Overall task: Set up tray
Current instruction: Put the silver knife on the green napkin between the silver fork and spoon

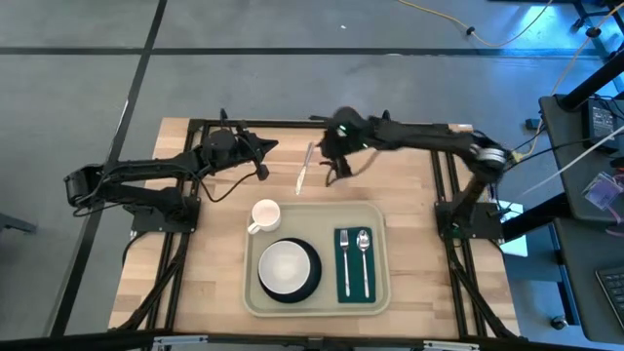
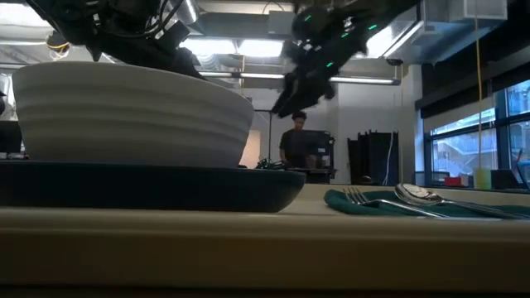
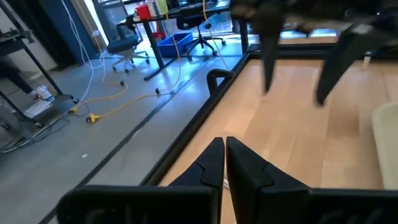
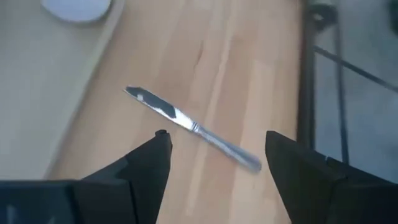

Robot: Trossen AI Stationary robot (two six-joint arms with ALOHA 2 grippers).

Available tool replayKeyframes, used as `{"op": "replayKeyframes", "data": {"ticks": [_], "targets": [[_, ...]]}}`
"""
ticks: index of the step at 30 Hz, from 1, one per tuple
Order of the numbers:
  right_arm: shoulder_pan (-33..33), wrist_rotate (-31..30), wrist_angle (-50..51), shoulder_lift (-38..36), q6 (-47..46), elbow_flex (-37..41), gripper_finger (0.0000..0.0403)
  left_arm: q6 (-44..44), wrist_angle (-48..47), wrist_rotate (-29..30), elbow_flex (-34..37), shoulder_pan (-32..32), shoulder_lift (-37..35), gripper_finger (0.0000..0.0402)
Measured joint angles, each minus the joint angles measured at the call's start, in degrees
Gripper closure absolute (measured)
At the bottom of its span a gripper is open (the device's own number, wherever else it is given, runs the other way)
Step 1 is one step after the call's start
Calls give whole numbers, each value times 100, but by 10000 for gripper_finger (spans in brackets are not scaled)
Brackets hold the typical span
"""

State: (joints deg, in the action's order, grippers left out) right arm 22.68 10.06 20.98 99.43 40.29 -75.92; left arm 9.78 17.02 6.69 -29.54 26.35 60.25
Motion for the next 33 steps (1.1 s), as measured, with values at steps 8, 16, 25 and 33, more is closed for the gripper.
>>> {"op": "replayKeyframes", "data": {"ticks": [8, 16, 25, 33], "targets": [[404, 626, 1378, 2063, 530, -2112, 146, 0, -53, 10, 0, 0, 4, 389], [402, 621, 2460, 3351, 1005, -3552, 146, 1, -203, 12, -2, 0, 4, 389], [415, 413, 3059, 3932, 1475, -4440, 146, -182, -534, -15, -4, 0, 4, 393], [412, -94, 3258, 4098, 1545, -4479, 146, -212, -562, -28, -4, 0, 5, 389]]}}
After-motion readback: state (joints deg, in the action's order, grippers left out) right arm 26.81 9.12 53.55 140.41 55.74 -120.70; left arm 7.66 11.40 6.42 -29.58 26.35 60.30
